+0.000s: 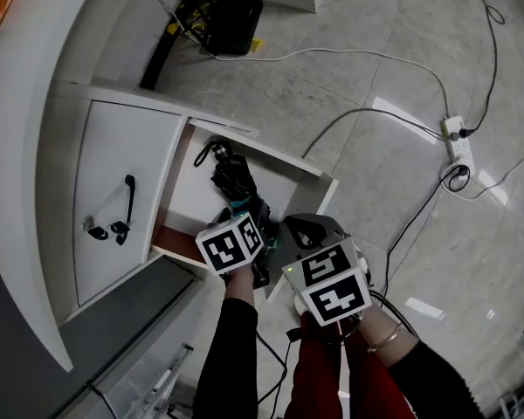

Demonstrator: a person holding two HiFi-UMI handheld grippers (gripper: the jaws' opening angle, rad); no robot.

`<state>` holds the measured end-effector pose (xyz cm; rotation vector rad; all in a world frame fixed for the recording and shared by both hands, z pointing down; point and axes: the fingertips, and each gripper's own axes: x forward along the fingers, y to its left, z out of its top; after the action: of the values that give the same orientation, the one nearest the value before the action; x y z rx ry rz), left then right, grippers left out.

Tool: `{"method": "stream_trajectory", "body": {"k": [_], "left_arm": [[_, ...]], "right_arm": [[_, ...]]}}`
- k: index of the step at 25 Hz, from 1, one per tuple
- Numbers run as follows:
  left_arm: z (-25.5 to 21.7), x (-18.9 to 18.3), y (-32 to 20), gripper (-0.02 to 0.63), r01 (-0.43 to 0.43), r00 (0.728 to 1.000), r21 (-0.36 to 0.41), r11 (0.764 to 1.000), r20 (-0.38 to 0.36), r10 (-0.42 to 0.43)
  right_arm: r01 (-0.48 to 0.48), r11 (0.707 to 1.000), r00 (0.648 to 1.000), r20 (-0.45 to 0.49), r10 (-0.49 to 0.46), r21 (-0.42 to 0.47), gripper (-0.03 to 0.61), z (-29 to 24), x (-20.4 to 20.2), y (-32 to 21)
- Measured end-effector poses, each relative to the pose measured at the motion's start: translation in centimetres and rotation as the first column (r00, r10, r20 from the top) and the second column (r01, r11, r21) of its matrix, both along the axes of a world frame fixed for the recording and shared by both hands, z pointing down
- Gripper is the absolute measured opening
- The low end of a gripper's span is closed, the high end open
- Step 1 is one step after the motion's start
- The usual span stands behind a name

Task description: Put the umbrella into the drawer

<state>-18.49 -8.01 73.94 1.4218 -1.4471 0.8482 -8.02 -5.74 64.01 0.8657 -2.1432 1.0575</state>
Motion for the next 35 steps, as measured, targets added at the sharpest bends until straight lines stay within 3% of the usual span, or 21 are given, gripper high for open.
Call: {"method": "stream_trajectory", "body": {"k": [5,18,26,31,35], "left_arm": [[-2.8,0.1,-0.2,0.332,0.017,1.000,0.068,0.998,-0.025,-0.016],[-8.0,0.4,1.6,0.245,0.028,0.998,0.148,0.989,-0.060,-0.019],[-12.5,0.1,3.2,0.119,0.007,0.999,0.217,0.976,-0.037,0.001],[-16.2,0.2,4.5,0.005,-0.032,0.999,0.294,0.955,0.006,0.032],[-19.3,1.1,5.6,0.003,-0.116,0.993,0.368,0.923,0.032,0.112]], "right_arm": [[-0.022,1.000,1.000,-0.003,0.022,0.000,0.002,-0.9,0.6,0.0],[-0.057,0.998,0.998,0.001,0.057,0.036,0.002,-4.7,1.0,-0.7],[-0.074,0.995,0.997,0.003,0.074,0.067,0.002,-7.4,1.7,-0.1],[-0.103,0.992,0.995,0.023,0.102,0.068,0.002,-9.6,2.2,1.0],[-0.113,0.990,0.993,0.043,0.110,0.084,0.002,-11.3,2.7,1.9]]}}
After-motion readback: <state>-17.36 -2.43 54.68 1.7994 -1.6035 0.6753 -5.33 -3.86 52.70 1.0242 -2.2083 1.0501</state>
